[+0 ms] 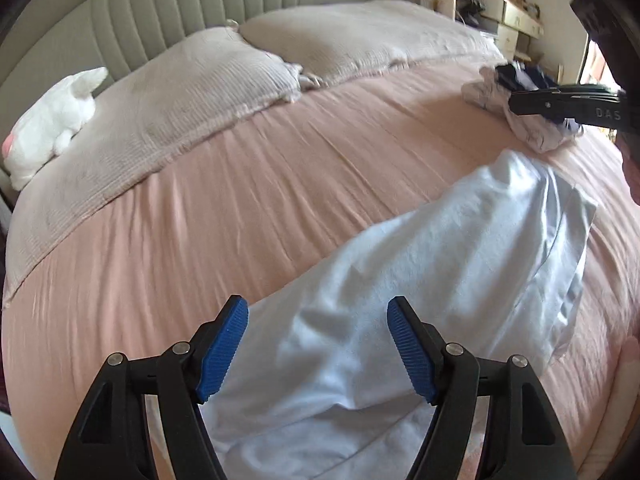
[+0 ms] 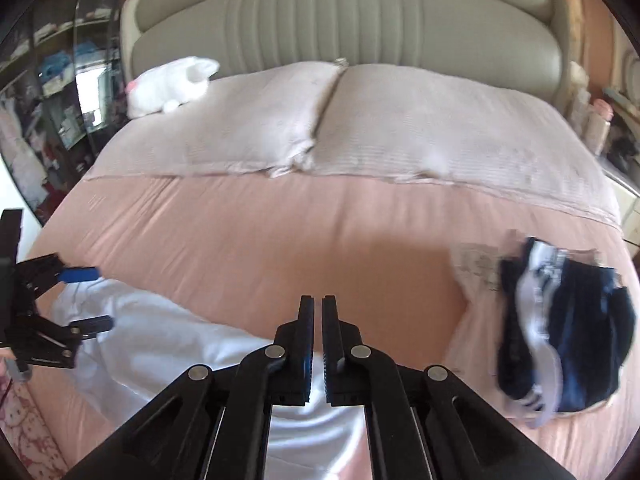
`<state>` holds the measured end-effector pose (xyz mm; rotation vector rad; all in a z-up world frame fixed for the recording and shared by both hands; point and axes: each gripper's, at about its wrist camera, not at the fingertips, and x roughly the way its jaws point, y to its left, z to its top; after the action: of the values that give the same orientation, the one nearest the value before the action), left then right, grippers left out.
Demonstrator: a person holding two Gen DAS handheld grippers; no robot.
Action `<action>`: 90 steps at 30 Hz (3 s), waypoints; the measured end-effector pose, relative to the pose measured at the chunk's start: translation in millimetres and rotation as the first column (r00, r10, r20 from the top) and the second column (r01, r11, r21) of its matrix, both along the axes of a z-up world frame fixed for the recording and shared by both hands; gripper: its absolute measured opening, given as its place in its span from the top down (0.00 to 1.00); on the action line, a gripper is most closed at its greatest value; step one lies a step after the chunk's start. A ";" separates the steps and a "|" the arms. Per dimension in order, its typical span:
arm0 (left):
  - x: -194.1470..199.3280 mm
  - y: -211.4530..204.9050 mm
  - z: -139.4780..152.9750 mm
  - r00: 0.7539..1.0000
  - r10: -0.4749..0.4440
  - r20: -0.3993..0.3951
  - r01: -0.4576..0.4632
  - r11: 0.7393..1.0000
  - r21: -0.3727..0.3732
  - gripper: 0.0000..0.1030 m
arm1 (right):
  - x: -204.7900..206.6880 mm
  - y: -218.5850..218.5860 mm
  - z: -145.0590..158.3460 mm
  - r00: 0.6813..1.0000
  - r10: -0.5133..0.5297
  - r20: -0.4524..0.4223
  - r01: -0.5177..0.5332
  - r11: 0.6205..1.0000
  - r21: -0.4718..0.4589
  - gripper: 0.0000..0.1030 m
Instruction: Fold clothes
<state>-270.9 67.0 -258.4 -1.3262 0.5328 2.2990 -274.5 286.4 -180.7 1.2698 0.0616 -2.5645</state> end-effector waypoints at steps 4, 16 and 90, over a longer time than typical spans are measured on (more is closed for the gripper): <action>-1.6 -37.6 1.2 0.990 0.070 0.121 -0.067 0.997 -0.026 0.30 | 6.5 -36.7 -48.5 0.971 0.146 0.190 -0.167 0.981 0.101 1.00; 48.8 17.0 0.7 0.981 -0.165 0.102 0.180 0.971 -0.160 0.30 | 81.6 -108.7 -48.2 0.878 0.427 0.216 -0.475 0.829 0.296 0.55; 88.5 -29.5 -4.1 0.979 -0.046 0.198 0.056 0.997 -0.045 0.14 | 65.4 -64.0 -42.3 0.983 0.153 0.102 -0.179 0.929 0.323 0.24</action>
<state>-182.5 37.6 -262.4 -1.5259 0.5551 2.0967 -209.1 222.4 -223.1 1.4049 0.5837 -2.4259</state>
